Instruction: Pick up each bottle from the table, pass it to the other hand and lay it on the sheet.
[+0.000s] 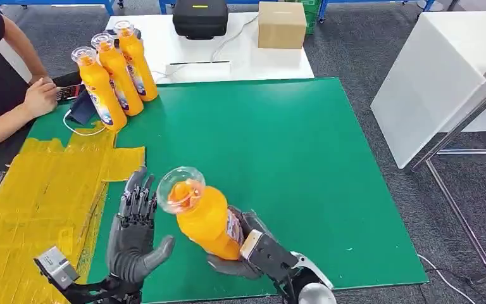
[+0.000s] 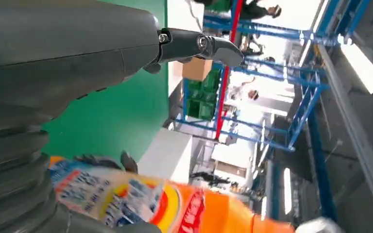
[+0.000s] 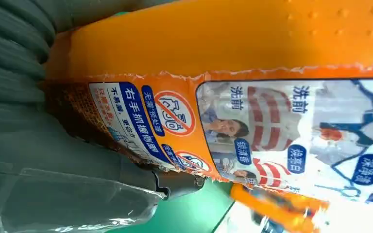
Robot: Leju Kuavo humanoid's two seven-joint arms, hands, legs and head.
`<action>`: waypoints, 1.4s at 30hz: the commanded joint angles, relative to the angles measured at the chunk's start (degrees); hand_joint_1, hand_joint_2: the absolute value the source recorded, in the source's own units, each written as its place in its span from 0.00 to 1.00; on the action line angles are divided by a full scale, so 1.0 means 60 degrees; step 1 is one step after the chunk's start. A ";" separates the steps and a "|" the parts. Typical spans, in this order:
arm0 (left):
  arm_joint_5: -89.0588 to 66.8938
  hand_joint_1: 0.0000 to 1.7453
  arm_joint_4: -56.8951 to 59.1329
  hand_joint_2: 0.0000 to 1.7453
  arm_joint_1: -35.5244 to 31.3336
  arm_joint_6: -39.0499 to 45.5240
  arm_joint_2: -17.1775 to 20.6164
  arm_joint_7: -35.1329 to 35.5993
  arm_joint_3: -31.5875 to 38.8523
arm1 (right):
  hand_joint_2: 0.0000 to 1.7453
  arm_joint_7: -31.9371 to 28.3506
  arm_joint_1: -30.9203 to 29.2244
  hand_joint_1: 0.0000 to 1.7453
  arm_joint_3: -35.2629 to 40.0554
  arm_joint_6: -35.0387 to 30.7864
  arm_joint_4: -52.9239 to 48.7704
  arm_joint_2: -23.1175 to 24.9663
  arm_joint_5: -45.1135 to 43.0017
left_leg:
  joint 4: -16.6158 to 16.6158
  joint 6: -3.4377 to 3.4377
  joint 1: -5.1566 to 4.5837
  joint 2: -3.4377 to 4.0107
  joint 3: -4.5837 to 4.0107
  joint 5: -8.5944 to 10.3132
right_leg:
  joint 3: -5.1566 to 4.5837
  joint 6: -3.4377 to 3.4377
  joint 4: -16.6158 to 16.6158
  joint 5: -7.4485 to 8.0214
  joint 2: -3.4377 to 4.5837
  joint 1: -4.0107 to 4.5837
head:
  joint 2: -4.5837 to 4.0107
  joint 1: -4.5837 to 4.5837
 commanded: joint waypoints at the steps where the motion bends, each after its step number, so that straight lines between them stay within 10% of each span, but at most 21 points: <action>1: -0.0841 0.00 -0.0183 1.00 -0.0126 -0.0091 0.0832 0.0103 -0.0956 | 1.00 0.0041 -0.0531 1.00 0.0869 0.0133 0.0139 -0.0677 0.0261 | -0.0012 -0.0008 0.0001 0.0005 0.0036 -0.0015 | 0.0033 -0.0002 -0.0008 -0.0015 -0.0009 0.0002 | 0.0000 -0.0004; 42: -0.0896 0.00 0.0459 1.00 -0.0347 -0.1131 0.1135 0.0474 -0.1313 | 1.00 -0.0200 -0.0877 1.00 0.1640 0.0824 0.0722 -0.1080 0.0889 | -0.0015 -0.0008 0.0003 -0.0003 0.0030 -0.0010 | 0.0032 0.0001 -0.0014 -0.0012 -0.0018 0.0003 | 0.0000 0.0000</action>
